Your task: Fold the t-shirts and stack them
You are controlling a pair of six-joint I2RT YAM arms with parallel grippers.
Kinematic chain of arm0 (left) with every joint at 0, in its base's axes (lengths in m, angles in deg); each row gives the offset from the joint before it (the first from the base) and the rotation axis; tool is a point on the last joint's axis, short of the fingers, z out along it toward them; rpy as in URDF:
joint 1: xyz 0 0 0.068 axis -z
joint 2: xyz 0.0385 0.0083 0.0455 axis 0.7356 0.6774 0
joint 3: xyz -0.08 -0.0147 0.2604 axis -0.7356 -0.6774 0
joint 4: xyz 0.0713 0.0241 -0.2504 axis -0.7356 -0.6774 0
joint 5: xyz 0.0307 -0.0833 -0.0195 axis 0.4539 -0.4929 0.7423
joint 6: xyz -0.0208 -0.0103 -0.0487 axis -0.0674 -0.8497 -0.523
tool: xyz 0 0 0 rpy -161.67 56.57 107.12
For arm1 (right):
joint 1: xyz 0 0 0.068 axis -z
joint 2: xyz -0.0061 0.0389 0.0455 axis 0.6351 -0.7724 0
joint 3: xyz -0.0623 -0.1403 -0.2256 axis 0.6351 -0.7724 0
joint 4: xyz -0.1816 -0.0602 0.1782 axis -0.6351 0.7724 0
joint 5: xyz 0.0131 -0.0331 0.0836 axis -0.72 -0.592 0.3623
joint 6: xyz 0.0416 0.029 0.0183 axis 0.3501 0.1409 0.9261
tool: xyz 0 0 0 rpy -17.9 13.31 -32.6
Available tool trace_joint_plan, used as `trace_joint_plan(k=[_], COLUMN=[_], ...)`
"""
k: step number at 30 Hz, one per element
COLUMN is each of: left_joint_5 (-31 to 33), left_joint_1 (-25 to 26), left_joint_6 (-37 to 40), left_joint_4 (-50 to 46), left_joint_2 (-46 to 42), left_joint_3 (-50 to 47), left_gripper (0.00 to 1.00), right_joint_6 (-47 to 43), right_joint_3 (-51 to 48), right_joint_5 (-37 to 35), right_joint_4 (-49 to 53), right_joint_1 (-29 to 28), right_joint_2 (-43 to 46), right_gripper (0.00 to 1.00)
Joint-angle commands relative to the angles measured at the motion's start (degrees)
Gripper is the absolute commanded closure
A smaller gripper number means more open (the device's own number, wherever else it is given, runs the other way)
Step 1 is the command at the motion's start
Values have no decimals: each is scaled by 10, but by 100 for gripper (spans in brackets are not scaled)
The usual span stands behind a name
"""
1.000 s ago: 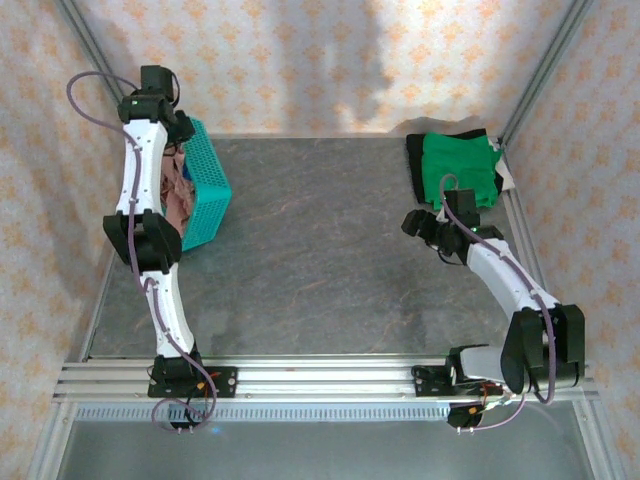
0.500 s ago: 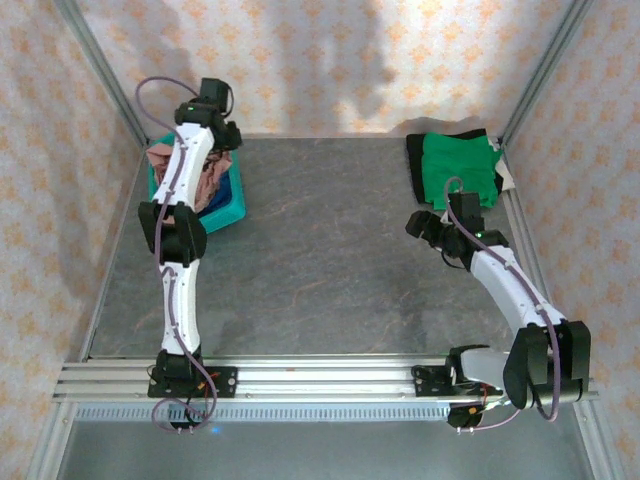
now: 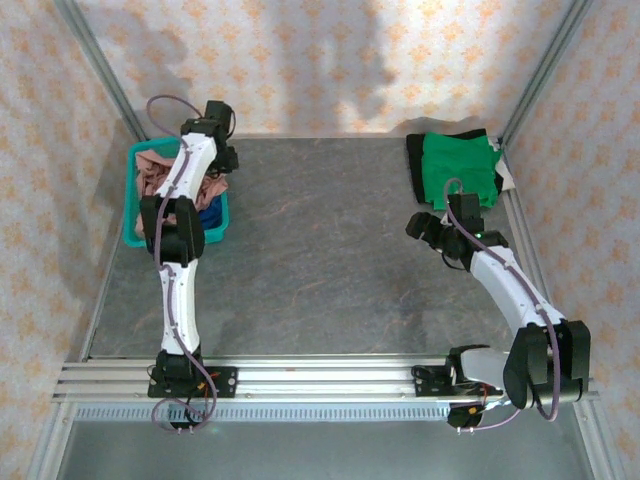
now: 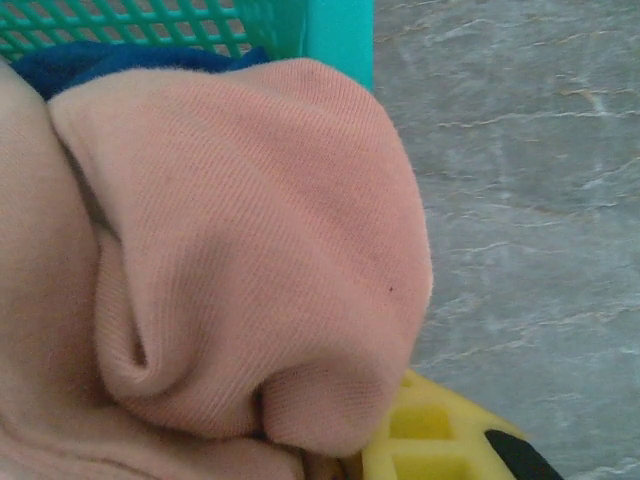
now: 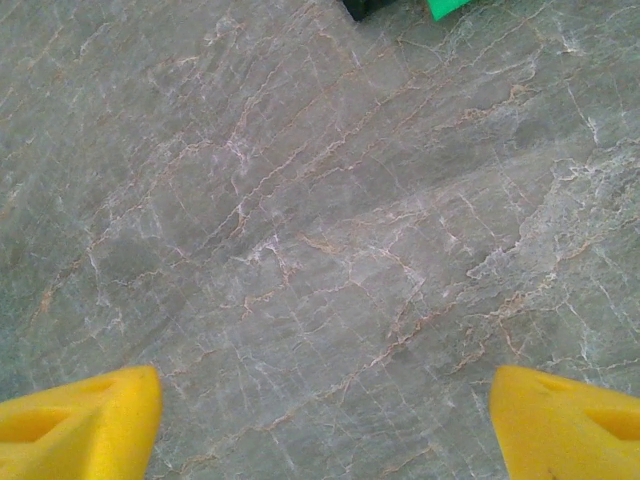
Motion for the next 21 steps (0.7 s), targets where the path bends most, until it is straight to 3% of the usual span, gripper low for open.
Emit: trace_joint_plan(k=[1,6,9,13,17,19,21], left_joint_5=[44,41,30,0,-2,-8,-11], left_joint_1=[-42,-67,-67,-67,-67,-67,-67], left_joint_6=[38,52,35,-5,-31,-36,-42], left_joint_4=[-10,-1,-6,2,2,-5,-6], left_joint_2=[-33,-64,-81,-104,-98,-86,-82], left_joint_3=[-68,-96,-92,-89,-77,-67,-67], left_gripper=[84,70,49,39,38,45,58], right_joint_6=[2,1,4,6,6,6,6], right_joint_3=[-7,-5,-6,-3,-4,-7,-9], right_joint_5=[-21,-39,-44,-44,-42,-42,-40], right_joint_4=[7,20,23,29,30,27,25], right_joint_1=[-3,-3,-3,-3,-3,-3,-3], right_joint_2=[1,4,9,12,12,12,12], right_gripper=[15,13,13,13,13,13,13])
